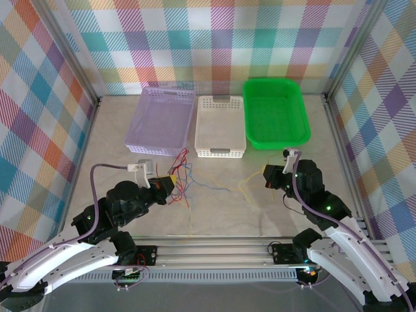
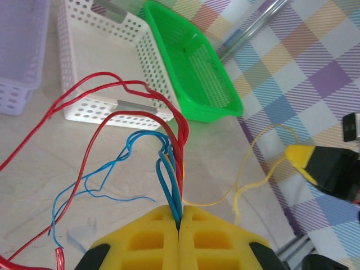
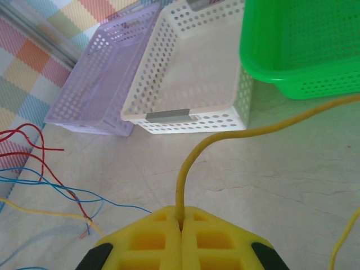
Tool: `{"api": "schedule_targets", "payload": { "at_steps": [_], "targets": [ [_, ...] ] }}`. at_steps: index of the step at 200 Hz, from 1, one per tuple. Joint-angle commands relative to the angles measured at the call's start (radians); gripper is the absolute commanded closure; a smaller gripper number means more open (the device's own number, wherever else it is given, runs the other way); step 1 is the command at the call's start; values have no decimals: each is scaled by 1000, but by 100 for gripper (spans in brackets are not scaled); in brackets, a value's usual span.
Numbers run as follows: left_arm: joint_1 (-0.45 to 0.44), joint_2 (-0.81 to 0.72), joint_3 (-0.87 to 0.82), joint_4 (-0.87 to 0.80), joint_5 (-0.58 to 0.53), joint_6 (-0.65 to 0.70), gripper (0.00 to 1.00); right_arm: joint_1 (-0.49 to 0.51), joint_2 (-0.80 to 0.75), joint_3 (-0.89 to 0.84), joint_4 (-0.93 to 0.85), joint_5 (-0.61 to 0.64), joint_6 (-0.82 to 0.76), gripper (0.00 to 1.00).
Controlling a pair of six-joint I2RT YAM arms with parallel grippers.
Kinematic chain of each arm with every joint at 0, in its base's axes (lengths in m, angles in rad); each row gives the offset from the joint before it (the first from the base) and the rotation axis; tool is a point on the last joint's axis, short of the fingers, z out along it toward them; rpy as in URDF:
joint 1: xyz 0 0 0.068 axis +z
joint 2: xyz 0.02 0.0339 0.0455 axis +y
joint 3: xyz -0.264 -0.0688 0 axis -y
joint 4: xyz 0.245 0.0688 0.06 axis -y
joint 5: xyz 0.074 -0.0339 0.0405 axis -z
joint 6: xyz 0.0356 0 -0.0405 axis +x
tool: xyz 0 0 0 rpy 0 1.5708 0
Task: Untangle the cables
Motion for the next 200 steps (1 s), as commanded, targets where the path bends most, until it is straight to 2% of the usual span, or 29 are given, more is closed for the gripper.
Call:
{"api": "schedule_targets", "payload": {
  "at_steps": [1,78,117,156,200],
  "targets": [
    [31,3,40,-39,-1,53,100,-21,-20,52,-84,46,-29,100],
    [134,164,133,-91,84,182,100,-42,-36,183,-212,95,-100,100],
    [147,269,184,-102,103,264,100,-43,-22,241,-237,81,-127,100],
    [147,294,181,-85,80,371,100,-43,89,352,-246,7,-178,100],
    [148,327,204,-59,70,469,100,-70,257,499,-221,-8,-245,100]
  ]
}}
